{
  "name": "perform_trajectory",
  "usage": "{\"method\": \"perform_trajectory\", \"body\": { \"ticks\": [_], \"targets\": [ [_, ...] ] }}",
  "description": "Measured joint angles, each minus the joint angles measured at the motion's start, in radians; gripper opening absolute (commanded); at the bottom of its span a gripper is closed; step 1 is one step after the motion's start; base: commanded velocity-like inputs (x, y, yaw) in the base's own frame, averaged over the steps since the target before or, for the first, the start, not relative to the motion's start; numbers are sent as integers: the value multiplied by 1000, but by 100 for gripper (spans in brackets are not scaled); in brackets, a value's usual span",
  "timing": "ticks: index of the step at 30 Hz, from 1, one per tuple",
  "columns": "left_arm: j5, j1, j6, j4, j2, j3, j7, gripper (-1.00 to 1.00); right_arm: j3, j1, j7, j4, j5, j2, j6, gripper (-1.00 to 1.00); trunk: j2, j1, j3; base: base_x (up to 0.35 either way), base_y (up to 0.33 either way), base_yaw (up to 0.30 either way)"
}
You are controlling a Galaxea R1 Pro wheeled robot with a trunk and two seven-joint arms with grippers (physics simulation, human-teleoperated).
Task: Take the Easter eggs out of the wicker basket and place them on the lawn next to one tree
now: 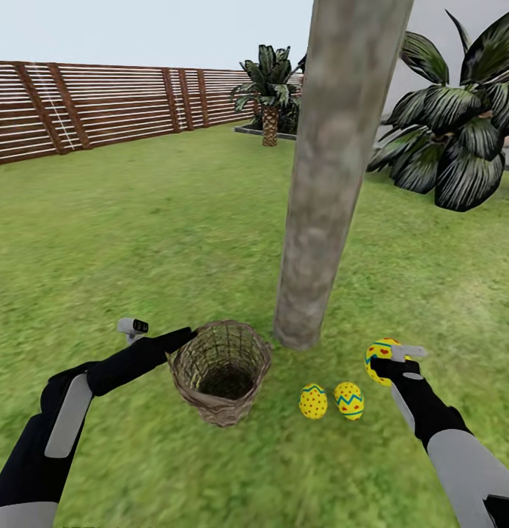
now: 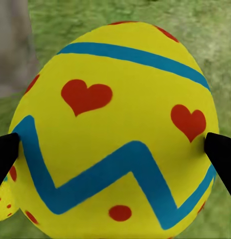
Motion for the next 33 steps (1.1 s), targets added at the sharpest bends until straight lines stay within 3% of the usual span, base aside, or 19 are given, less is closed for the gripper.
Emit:
{"method": "perform_trajectory", "body": {
  "ticks": [7, 10, 12, 15, 17, 21, 33],
  "targets": [
    [1, 0, 0, 1, -8, 0, 0, 100, -3, 0, -2, 7, -9, -5, -34, -100, 0, 0, 0, 44, -92, 12],
    [1, 0, 0, 1, -8, 0, -1, 100, -5, -2, -73, 33, -9, -6, -34, -100, -7, 4, -3, 0, 0, 0],
    [1, 0, 0, 1, -8, -1, 0, 100, -3, -24, -97, 100, -6, -5, -32, -100, -21, 12, -9, 0, 0, 0],
    [1, 0, 1, -1, -15, -3, 0, 100, 1, -121, -118, 278, -2, -6, -33, -100, -42, 23, -19, 0, 0, 0],
    [1, 0, 2, -2, -22, -3, 0, 100, 3, -145, -122, 320, 14, -7, -34, -100, -56, 31, -25, 0, 0, 0],
    [1, 0, 2, -1, -30, -3, 0, 100, 4, -153, -123, 335, 64, -4, -35, -100, -84, 46, -38, 0, 0, 0],
    [1, 0, 2, 0, -31, -23, 2, 100, 2, -153, -121, 319, 66, -7, -92, -100, -168, 92, -75, 0, 0, 0]
  ]
}}
